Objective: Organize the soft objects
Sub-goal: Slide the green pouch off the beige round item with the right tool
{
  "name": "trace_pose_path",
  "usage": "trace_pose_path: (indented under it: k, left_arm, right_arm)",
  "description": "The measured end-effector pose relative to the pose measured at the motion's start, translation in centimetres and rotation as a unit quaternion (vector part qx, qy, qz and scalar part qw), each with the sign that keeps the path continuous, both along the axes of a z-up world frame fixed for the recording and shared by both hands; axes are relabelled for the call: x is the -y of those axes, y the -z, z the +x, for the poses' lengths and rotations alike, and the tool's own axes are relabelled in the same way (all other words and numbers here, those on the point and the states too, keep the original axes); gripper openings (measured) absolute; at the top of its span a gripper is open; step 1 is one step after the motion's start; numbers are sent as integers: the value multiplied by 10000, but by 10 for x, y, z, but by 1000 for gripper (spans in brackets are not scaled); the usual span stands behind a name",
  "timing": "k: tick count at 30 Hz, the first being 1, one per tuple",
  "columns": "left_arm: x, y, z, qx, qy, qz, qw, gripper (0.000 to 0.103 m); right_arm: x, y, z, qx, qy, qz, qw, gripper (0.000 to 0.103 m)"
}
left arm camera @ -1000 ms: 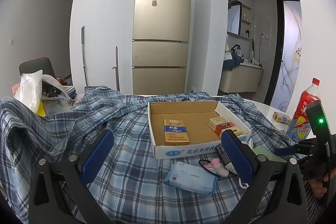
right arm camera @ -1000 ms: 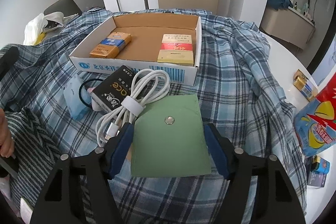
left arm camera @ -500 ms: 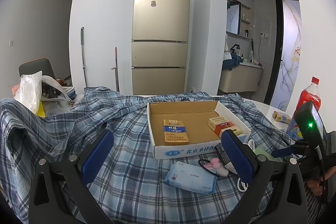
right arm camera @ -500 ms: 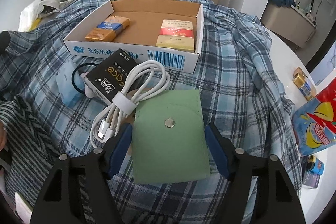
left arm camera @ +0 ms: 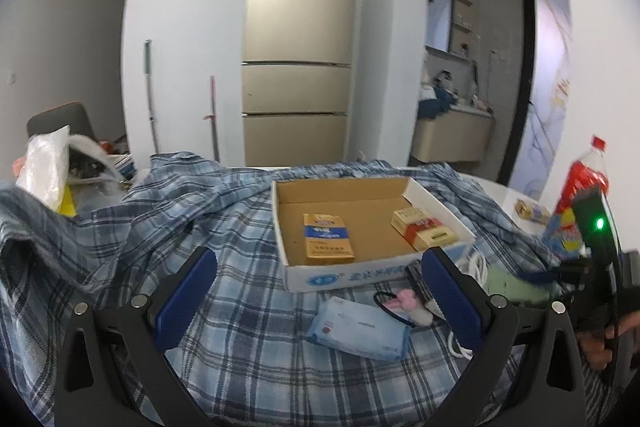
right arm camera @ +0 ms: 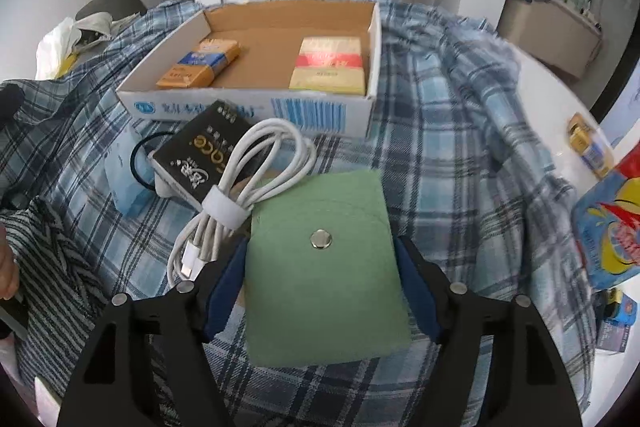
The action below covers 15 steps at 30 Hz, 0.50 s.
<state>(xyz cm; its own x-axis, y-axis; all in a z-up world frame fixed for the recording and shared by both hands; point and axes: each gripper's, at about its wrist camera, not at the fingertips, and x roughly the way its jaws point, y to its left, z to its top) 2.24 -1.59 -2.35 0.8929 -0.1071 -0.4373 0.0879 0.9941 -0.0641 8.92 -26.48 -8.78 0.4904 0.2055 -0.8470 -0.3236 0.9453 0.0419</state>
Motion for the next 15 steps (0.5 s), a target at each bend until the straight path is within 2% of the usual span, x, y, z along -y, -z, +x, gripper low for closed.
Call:
trace_pose_path:
  k: [6, 11, 15]
  left_arm:
    - [18, 5, 10, -484, 561, 449, 9962, 103]
    - [36, 23, 24, -1221, 1180, 820, 9821, 103]
    - [39, 37, 36, -1689, 1395, 756, 9728, 103]
  right_arm:
    - [11, -16, -9, 531, 224, 216, 9981, 71]
    - [19, -27, -14, 793, 296, 411, 9956, 71]
    - [22, -35, -20, 1044, 366, 493, 9926, 71]
